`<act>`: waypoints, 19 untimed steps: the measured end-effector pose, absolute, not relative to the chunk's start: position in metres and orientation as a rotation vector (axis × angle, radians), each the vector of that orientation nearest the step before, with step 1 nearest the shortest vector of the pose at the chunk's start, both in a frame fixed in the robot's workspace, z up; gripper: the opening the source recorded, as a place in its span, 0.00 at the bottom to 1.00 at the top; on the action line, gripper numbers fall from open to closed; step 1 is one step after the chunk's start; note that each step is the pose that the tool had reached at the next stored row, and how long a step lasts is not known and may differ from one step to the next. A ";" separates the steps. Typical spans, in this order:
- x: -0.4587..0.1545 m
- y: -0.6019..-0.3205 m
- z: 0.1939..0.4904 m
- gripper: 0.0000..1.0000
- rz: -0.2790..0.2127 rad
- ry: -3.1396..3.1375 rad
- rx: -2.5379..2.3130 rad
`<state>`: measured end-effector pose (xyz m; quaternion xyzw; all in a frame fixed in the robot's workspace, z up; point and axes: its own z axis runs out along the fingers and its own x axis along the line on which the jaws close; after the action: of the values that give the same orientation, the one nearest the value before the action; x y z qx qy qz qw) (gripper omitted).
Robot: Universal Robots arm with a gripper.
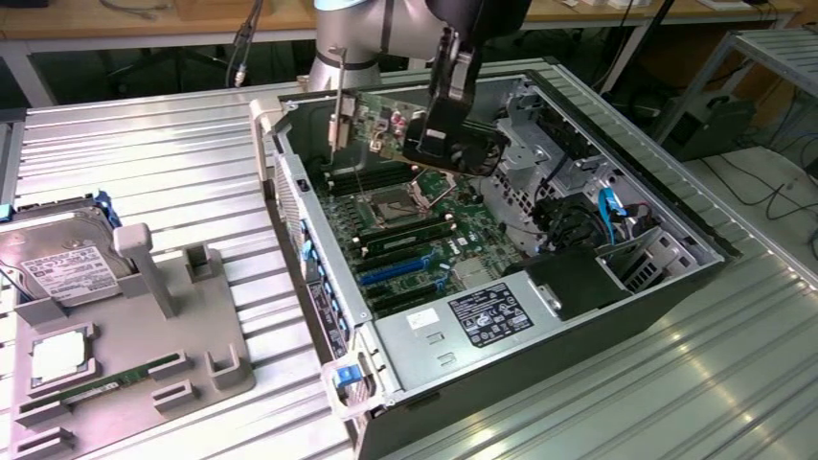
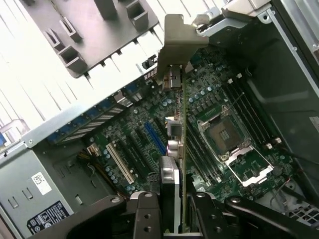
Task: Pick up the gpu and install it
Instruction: 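Insert the gpu into the slot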
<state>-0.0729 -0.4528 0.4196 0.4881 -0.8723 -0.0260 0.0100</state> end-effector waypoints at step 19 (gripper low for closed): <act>-0.058 -0.453 0.411 0.28 -0.066 -2.538 1.838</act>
<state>-0.0585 -0.4529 0.4115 0.5863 -0.8098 -0.0210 0.0039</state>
